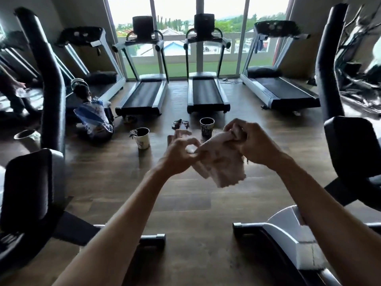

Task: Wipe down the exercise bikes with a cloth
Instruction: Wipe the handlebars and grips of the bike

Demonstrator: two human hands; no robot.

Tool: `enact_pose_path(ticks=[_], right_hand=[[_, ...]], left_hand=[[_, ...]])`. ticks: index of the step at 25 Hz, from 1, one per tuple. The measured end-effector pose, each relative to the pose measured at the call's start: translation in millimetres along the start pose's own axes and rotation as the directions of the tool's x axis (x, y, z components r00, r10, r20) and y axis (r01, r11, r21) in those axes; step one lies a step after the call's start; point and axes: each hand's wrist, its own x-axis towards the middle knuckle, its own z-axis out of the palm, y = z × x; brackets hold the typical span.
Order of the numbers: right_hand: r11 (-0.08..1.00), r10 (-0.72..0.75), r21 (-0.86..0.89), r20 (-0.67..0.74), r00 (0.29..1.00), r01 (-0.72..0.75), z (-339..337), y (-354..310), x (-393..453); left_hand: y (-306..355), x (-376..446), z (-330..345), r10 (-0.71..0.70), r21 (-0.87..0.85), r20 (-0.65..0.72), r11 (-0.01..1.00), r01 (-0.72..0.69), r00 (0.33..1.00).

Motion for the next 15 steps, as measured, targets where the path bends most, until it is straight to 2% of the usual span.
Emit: enact_pose_path(ticks=[1, 3, 5, 7, 9, 12, 13, 14, 15], right_hand=[[1.0, 0.011, -0.013, 0.024, 1.0, -0.011, -4.7, -0.5, 7.8], [0.999, 0.033, -0.041, 0.05, 0.998, -0.031, -13.4, -4.9, 20.6], [0.998, 0.051, -0.043, 0.117, 0.992, -0.047, -19.0, -9.4, 30.0], [0.997, 0.069, -0.039, 0.186, 0.98, -0.063, -21.8, -12.5, 38.6], [0.996, 0.079, -0.056, 0.119, 0.99, -0.073, -16.2, -10.7, 45.9], [0.978, 0.159, -0.116, -0.14, 0.977, -0.175, 2.9, 4.1, 39.4], [0.966, 0.207, -0.127, -0.153, 0.966, -0.227, 12.6, 11.0, 30.3], [0.95, 0.276, -0.124, -0.097, 0.956, -0.287, 22.6, 18.2, 20.2], [0.933, 0.348, -0.099, 0.016, 0.937, -0.345, 32.7, 25.9, 9.5]], left_hand=[[-1.8, 5.3, -5.6, 0.011, -0.057, 0.035, 0.998, -0.009, 0.999], [-0.7, 11.6, -11.3, 0.007, -0.242, 0.203, 0.969, 0.043, 0.979], [1.4, 16.0, -9.7, -0.031, -0.421, 0.328, 0.89, 0.176, 0.944], [7.5, 17.9, -8.4, -0.002, -0.519, 0.388, 0.826, 0.221, 0.922], [11.5, 22.0, -7.7, -0.011, -0.536, 0.402, 0.808, 0.245, 0.916], [10.2, 29.8, -6.8, -0.129, -0.578, 0.327, 0.756, 0.306, 0.936], [7.9, 32.1, -6.9, -0.159, -0.596, 0.308, 0.736, 0.321, 0.938], [5.2, 33.5, -7.3, -0.181, -0.603, 0.301, 0.724, 0.334, 0.936], [1.1, 34.2, -7.2, -0.185, -0.598, 0.311, 0.725, 0.343, 0.932]])
